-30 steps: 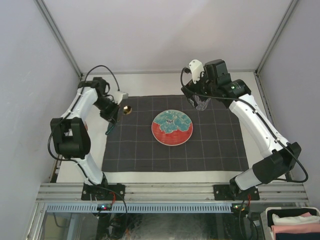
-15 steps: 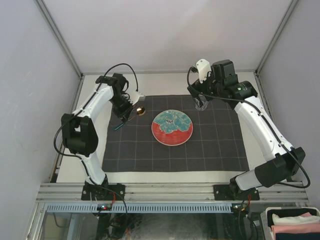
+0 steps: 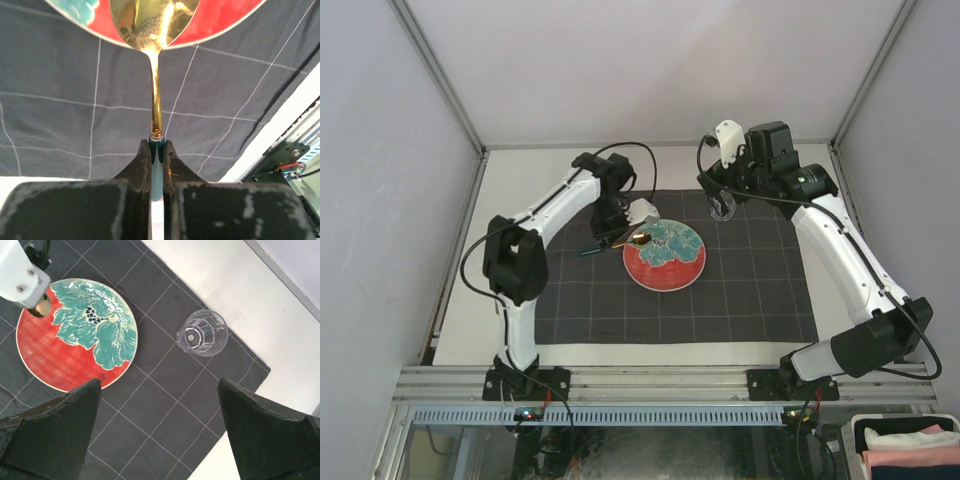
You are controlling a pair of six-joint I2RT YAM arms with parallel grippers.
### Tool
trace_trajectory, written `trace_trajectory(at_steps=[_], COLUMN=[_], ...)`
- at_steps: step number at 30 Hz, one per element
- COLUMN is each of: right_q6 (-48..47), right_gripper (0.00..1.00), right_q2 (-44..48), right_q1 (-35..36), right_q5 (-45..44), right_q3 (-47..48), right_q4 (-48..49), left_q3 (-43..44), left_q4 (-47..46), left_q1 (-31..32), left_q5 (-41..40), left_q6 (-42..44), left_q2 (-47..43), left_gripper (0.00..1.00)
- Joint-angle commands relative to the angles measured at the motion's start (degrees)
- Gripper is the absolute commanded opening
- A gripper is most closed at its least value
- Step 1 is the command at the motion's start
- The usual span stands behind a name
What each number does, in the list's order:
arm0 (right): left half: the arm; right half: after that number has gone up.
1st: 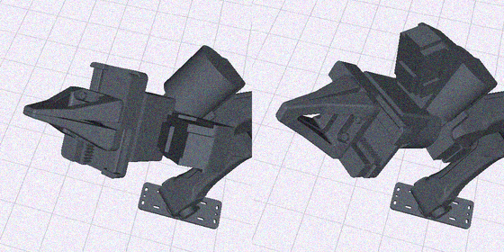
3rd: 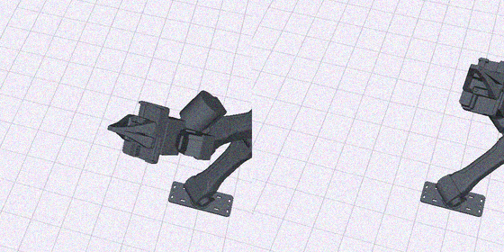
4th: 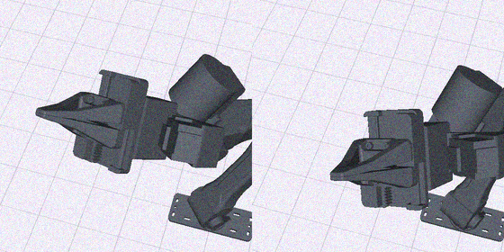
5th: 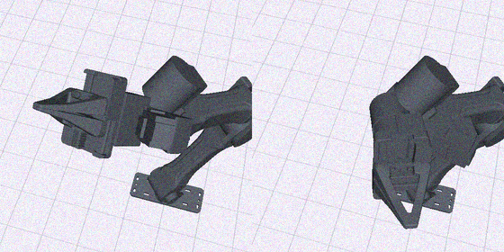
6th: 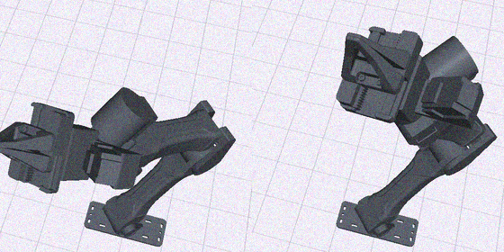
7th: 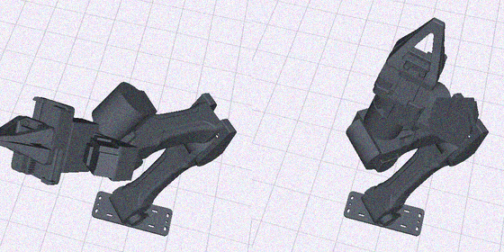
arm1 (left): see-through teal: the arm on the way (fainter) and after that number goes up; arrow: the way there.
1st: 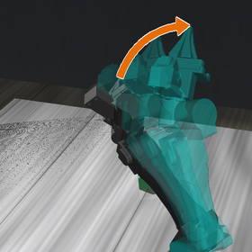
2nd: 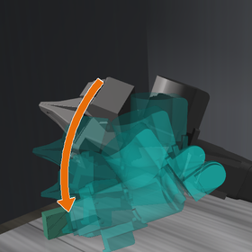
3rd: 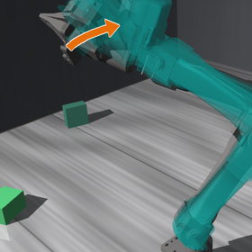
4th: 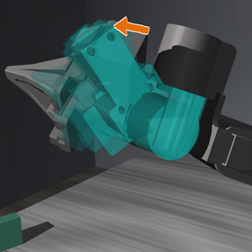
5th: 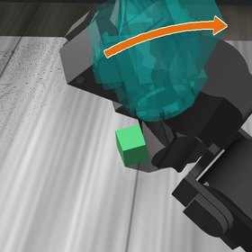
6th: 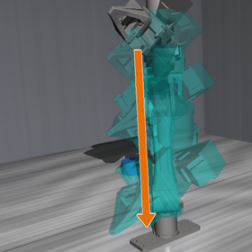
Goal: Set the dinner table for one person
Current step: Place the spoon on the napkin.
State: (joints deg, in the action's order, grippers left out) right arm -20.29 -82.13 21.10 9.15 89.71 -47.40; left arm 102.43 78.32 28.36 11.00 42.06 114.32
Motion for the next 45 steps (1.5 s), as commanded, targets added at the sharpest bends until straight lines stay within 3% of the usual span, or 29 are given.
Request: trace_trajectory(at_steps=[1, 7, 19, 28, 38, 45], right_q6=[-0.1, -0.8, -1.1, -0.4, -2.2, -0.6], right_gripper=[1.00, 1.00, 1.00, 1.00, 1.00, 1.00], right_q2=[3.7, 5.1, 7.9, 12.6, 17.0, 18.2], right_q1=[-0.9, -1.6, -5.3, -8.3, -17.1, -24.4], right_q5=[0.1, -0.4, 3.5, 5.4, 4.1, -1.1], right_q3=[-0.1, -1.1, -4.1, -9.6, -18.8, -23.4], right_q4=[1.1, 0.7, -1.3, -2.9, 0.8, 7.6], left_q3=[6.6, 6.7, 18.1, 20.5, 31.4, 31.4], left_q4=[0.1, 2.0, 0.6, -2.4, -0.7, -2.1], left_q1=[1.9, 5.1, 13.0, 18.6, 27.8, 32.1], left_q5=[1.3, 0.9, 3.9, 3.8, 2.6, 2.1], left_q6=[1.1, 3.8, -6.5, -10.6, -11.5, -12.5], left_q2=[0.3, 1.8, 11.5, 16.2, 20.7, 21.0], left_gripper=[0.00, 0.00, 0.00, 0.00, 0.00, 0.00])
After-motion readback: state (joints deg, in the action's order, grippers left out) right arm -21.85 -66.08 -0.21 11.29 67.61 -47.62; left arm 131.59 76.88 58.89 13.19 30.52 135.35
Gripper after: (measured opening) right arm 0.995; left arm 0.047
